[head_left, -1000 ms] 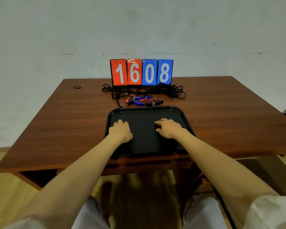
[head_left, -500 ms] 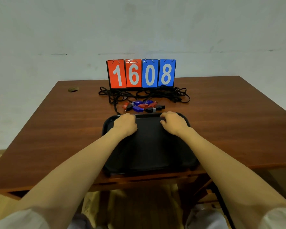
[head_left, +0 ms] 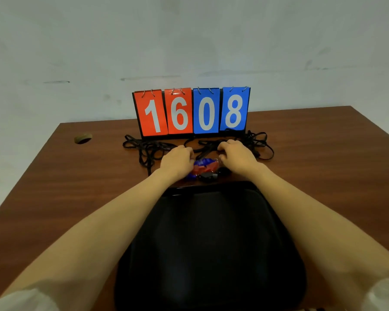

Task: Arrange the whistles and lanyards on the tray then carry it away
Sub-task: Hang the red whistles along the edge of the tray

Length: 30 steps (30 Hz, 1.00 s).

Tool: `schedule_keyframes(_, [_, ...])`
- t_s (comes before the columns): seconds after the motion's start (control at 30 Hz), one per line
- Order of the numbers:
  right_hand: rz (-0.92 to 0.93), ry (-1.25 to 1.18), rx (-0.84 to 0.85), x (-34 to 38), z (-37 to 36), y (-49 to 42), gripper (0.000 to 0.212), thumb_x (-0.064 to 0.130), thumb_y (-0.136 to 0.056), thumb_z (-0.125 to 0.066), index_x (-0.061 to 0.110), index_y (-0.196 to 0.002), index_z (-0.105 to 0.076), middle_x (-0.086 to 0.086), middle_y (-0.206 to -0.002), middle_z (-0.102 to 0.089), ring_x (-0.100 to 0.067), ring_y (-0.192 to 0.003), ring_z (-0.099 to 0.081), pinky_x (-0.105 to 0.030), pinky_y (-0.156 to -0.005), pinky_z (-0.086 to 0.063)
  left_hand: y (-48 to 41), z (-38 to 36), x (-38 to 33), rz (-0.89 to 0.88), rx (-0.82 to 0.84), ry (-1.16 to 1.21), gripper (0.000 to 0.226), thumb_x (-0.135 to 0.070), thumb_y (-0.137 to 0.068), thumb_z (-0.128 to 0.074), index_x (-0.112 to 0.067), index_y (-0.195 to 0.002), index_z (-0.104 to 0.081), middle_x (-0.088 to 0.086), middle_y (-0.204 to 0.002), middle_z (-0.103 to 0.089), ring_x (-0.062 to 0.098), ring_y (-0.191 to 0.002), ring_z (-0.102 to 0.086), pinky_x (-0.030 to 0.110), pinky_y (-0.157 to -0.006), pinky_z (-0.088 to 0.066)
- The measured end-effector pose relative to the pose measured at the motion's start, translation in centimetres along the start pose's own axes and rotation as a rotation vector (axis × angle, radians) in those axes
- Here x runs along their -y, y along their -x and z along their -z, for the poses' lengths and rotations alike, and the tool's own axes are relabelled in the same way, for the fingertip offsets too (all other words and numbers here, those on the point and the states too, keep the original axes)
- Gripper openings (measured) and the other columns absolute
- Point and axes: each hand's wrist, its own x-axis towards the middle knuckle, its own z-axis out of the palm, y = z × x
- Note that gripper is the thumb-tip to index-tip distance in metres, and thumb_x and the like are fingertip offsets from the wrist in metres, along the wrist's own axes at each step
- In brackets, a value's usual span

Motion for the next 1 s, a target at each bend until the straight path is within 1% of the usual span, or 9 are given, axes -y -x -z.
schedule_keyframes(0.13, [0.092, -0.032, 0.111, 0.3, -1.5, -1.2, 0.030, 0.031, -0.093, -0.054, 0.019, -0.121, -0.056, -0.004, -0.115, -0.057, -0.019, -0.103, -0.054, -0.034, -0.086, -0.050, -1.4, -1.4, 1.0, -0.085, 0.039, 0.057, 0.031, -0.031, -0.089, -0.060, -0.016, -0.117, -0.059, 0.006, -0.119, -0.057, 0.022, -0.109, -0.052, 0.034, -0.088, -0.048])
schedule_keyframes(0.27, [0.074, -0.130, 0.130, -0.1, -1.8, -1.6, 0.030, 0.025, -0.095, -0.050, 0.018, -0.123, -0.058, -0.004, -0.116, -0.059, -0.019, -0.105, -0.057, -0.034, -0.090, -0.050, -1.7, -2.2, 1.3, -0.132, 0.022, 0.041, 0.036, -0.030, -0.088, -0.062, -0.017, -0.122, -0.058, 0.004, -0.123, -0.056, 0.021, -0.117, -0.047, 0.033, -0.093, -0.045])
schedule_keyframes(0.37, [0.048, -0.203, 0.166, 0.3, -1.8, -1.4, 0.035, 0.034, -0.093, -0.055, 0.022, -0.125, -0.057, 0.000, -0.117, -0.061, -0.016, -0.105, -0.059, -0.037, -0.091, -0.052, -1.4, -2.5, 1.0, -0.101, -0.016, 0.027, 0.035, -0.029, -0.090, -0.059, -0.015, -0.121, -0.056, 0.005, -0.120, -0.056, 0.023, -0.114, -0.049, 0.036, -0.093, -0.047])
schedule_keyframes(0.47, [-0.011, -0.203, 0.127, 0.6, -2.1, -1.0, 0.037, 0.035, -0.088, -0.062, 0.020, -0.121, -0.057, 0.001, -0.115, -0.059, -0.016, -0.102, -0.058, -0.036, -0.088, -0.052, -1.2, -2.5, 0.5, -0.087, 0.004, -0.048, 0.033, -0.026, -0.090, -0.056, -0.014, -0.120, -0.053, 0.005, -0.120, -0.056, 0.025, -0.113, -0.048, 0.039, -0.094, -0.042])
schedule_keyframes(0.57, [-0.089, -0.175, 0.024, 0.0, -2.5, -0.6, 0.019, 0.033, -0.091, -0.058, 0.017, -0.102, -0.059, -0.003, -0.106, -0.060, -0.017, -0.093, -0.057, -0.031, -0.076, -0.050, -0.8, -2.7, -0.1, -0.118, -0.001, -0.155, 0.038, -0.024, -0.089, -0.056, -0.014, -0.125, -0.050, 0.007, -0.127, -0.053, 0.027, -0.117, -0.046, 0.040, -0.097, -0.039])
schedule_keyframes(0.63, [-0.099, -0.172, 0.033, -0.4, -2.6, 0.0, 0.019, 0.034, -0.092, -0.055, 0.016, -0.097, -0.061, -0.004, -0.104, -0.060, -0.018, -0.093, -0.058, -0.032, -0.077, -0.051, -0.5, -3.2, -0.3, -0.082, -0.050, -0.185, 0.044, -0.023, -0.087, -0.059, -0.010, -0.128, -0.046, 0.010, -0.129, -0.049, 0.029, -0.119, -0.045, 0.040, -0.098, -0.040])
schedule_keyframes(0.73, [-0.100, -0.183, 0.115, 0.2, -2.4, 1.0, 0.025, 0.037, -0.089, -0.060, 0.018, -0.104, -0.062, 0.000, -0.104, -0.059, -0.016, -0.095, -0.058, -0.035, -0.084, -0.053, -0.3, -3.3, -0.4, 0.018, -0.093, -0.211, 0.042, -0.020, -0.088, -0.059, -0.004, -0.125, -0.047, 0.015, -0.127, -0.048, 0.031, -0.117, -0.045, 0.039, -0.096, -0.041])
schedule_keyframes(0.8, [-0.134, -0.182, 0.112, 0.9, -2.2, 1.5, 0.026, 0.034, -0.090, -0.060, 0.017, -0.109, -0.061, -0.002, -0.108, -0.061, -0.019, -0.099, -0.058, -0.036, -0.086, -0.052, -0.2, -2.9, -0.6, -0.004, -0.088, -0.278, 0.036, -0.015, -0.089, -0.057, -0.005, -0.123, -0.051, 0.015, -0.127, -0.047, 0.031, -0.118, -0.043, 0.038, -0.097, -0.040])
schedule_keyframes(1.0, [-0.239, -0.130, -0.080, 1.8, -2.3, 3.2, 0.028, 0.019, -0.096, -0.052, 0.005, -0.119, -0.049, -0.014, -0.120, -0.056, -0.031, -0.110, -0.053, -0.039, -0.080, -0.045, 0.4, -2.6, -0.7, -0.050, 0.015, -0.260, 0.040, -0.008, -0.093, -0.047, -0.009, -0.133, -0.044, 0.017, -0.132, -0.048, 0.035, -0.123, -0.043, 0.042, -0.099, -0.041])
